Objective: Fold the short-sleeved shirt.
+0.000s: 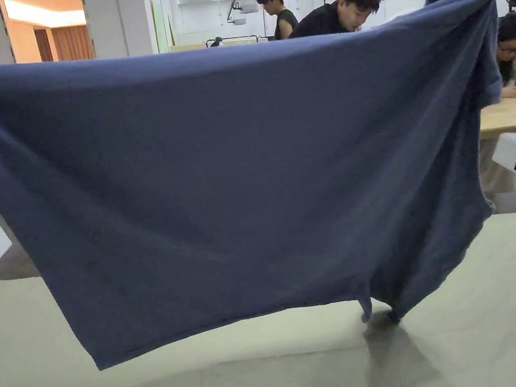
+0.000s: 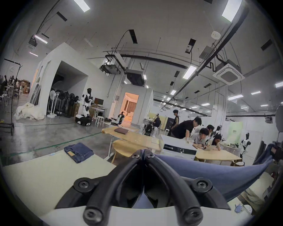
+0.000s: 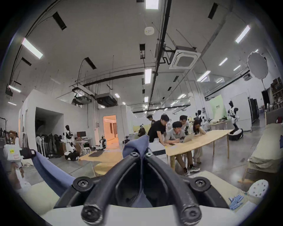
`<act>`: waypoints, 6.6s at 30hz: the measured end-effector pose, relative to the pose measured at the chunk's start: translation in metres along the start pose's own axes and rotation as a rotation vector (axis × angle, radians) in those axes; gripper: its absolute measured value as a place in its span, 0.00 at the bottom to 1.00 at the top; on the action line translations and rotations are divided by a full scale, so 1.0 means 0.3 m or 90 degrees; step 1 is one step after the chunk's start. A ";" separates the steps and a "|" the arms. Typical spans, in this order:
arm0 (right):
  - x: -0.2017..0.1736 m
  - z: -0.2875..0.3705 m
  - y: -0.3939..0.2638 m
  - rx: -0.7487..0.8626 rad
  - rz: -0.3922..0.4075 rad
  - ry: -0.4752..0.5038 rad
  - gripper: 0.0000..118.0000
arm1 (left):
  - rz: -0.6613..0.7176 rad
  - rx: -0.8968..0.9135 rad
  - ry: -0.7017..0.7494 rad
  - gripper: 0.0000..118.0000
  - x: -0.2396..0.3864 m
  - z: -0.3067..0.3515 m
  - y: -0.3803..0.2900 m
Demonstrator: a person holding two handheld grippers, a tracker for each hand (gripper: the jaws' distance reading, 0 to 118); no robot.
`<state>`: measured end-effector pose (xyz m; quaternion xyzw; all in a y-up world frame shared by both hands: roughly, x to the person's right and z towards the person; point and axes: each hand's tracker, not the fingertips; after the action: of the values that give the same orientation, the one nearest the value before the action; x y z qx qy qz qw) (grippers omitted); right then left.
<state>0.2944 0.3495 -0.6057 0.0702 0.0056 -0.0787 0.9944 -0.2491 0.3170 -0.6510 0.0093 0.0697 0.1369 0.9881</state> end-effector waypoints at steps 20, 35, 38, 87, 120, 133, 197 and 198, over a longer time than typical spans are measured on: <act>0.101 1.218 -0.625 -0.315 0.037 0.062 0.00 | -0.150 -0.303 0.007 0.00 -0.296 1.237 -0.687; 0.225 1.585 -0.998 -0.509 0.034 -0.005 0.00 | -0.153 -0.500 0.077 0.00 -0.504 1.531 -1.074; 0.259 1.583 -1.069 -0.546 0.002 -0.026 0.00 | -0.144 -0.524 0.079 0.00 -0.524 1.513 -1.104; 0.068 1.627 -0.943 -0.291 0.025 -0.043 0.00 | -0.190 -0.545 -0.015 0.47 -0.588 1.542 -1.188; 0.236 1.424 -0.918 -0.423 0.015 -0.039 0.04 | -0.048 -0.426 -0.034 0.00 -0.499 1.322 -0.908; 0.268 0.914 -1.149 -0.535 0.027 -0.061 0.04 | -0.054 -0.535 0.014 0.00 -0.479 0.843 -1.086; 0.270 1.170 -1.138 -0.568 0.084 -0.028 0.06 | -0.085 -0.569 0.020 0.04 -0.452 1.098 -1.090; 0.269 1.192 -1.106 -0.559 0.073 -0.024 0.06 | -0.072 -0.563 0.015 0.04 -0.454 1.112 -1.065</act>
<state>0.3219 -0.0377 -0.2995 -0.3602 0.0162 -0.0152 0.9326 -0.2459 -0.0273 -0.3142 -0.4196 0.0164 0.0997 0.9021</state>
